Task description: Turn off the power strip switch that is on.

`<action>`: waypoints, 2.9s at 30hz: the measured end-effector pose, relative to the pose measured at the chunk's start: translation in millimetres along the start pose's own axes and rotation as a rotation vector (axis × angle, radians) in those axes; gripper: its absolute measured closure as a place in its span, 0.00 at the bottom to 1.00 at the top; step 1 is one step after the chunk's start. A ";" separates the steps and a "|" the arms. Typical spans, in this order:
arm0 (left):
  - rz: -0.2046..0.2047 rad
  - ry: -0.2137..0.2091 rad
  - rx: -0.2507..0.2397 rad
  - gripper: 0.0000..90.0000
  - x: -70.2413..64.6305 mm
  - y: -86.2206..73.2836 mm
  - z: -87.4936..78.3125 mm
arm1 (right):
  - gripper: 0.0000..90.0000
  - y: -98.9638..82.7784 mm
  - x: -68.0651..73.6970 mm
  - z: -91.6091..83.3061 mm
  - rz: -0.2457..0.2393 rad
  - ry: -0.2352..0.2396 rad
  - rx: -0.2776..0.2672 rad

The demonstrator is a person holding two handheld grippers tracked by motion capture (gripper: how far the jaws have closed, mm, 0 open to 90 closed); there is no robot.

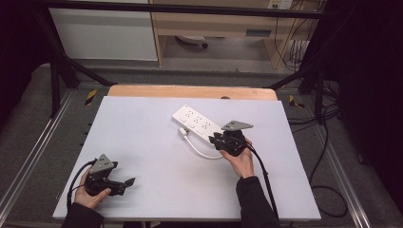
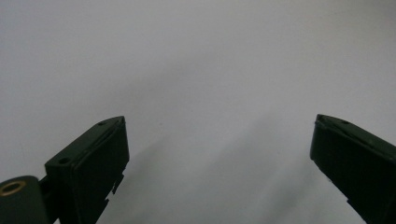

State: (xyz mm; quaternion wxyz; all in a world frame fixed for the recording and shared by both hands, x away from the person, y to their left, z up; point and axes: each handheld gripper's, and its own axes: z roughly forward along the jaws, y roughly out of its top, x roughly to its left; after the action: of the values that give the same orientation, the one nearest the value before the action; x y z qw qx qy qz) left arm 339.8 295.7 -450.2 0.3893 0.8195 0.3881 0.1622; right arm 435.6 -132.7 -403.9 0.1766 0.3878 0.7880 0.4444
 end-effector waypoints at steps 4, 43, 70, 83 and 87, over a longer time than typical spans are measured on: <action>-0.001 0.000 -0.001 0.05 0.1 -0.4 -0.2 | 0.82 0.8 -0.3 3.4 0.000 -0.001 0.000; -0.001 0.002 -0.006 0.05 0.5 -0.7 -1.9 | 1.00 17.1 -2.2 45.8 0.053 -0.002 0.009; 0.000 0.002 -0.009 0.05 0.5 -0.6 -2.2 | 1.00 16.3 0.3 79.7 0.061 -0.016 0.048; -0.001 0.002 -0.009 0.05 0.7 -0.6 -2.1 | 1.00 13.2 -2.4 85.7 0.071 -0.024 0.053; 0.000 0.002 -0.009 0.05 0.6 -0.5 -2.0 | 1.00 13.2 -1.7 86.3 0.065 -0.025 0.049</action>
State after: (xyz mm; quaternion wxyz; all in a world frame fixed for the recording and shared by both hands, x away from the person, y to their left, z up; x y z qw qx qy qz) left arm 338.8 297.4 -449.4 0.3924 0.8177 0.3876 0.1649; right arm 496.4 -81.3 -439.7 0.1621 0.4230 0.7833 0.4257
